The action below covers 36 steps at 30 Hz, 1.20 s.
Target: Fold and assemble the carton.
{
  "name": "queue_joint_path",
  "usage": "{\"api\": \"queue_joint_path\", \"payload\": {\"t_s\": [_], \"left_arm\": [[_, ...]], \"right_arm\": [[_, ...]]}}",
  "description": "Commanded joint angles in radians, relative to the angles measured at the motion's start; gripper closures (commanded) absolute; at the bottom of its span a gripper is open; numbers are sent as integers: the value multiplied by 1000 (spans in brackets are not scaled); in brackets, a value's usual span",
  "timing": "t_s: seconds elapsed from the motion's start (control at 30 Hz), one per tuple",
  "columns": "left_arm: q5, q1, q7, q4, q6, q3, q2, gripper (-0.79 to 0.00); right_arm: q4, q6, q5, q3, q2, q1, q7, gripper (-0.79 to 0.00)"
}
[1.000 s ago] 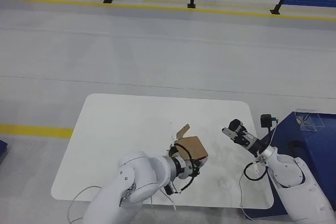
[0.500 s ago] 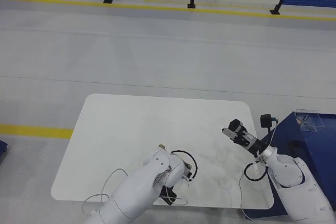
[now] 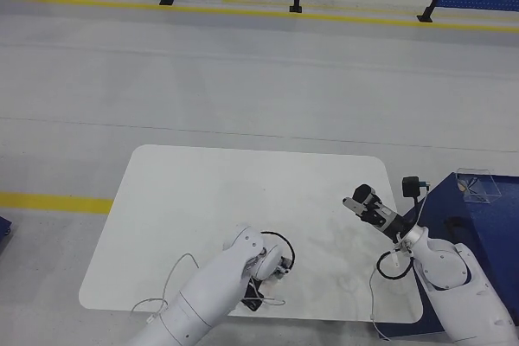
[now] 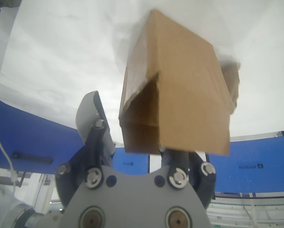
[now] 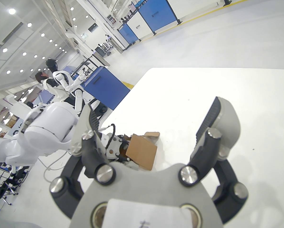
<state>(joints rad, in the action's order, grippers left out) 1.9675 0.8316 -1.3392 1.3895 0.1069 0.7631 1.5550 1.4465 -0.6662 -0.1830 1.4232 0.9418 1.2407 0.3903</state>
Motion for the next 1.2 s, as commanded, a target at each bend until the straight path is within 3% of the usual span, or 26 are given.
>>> {"api": "queue_joint_path", "payload": {"t_s": [0.0,0.07,0.17,0.27,0.37,0.83,0.9,1.03,1.17], "left_arm": [[-60,70,-24,182,-34,62,-27,-785],[-94,158,-30,362,-112,134,-56,-785],[-196,245,-53,529,-409,199,-99,-785],[-176,321,49,578,-617,277,-127,-785],[-112,371,167,510,-754,328,-149,-785],[-122,369,173,515,-761,328,-150,-785],[-342,356,195,550,-783,320,-167,-785],[-921,366,312,599,-900,211,-225,-785],[-1341,413,531,625,-1119,187,-277,-785]], "right_arm": [[0,0,0,0,0,0,0,-785],[0,0,0,0,0,0,0,-785],[0,0,0,0,0,0,0,-785],[0,0,0,0,0,0,0,-785],[0,0,0,0,0,0,0,-785],[7,29,-18,-15,2,3,4,-785],[58,108,-157,-41,5,0,-8,-785],[180,282,-420,-153,20,5,-5,-785],[230,449,-615,-286,43,-11,-9,-785]]}}
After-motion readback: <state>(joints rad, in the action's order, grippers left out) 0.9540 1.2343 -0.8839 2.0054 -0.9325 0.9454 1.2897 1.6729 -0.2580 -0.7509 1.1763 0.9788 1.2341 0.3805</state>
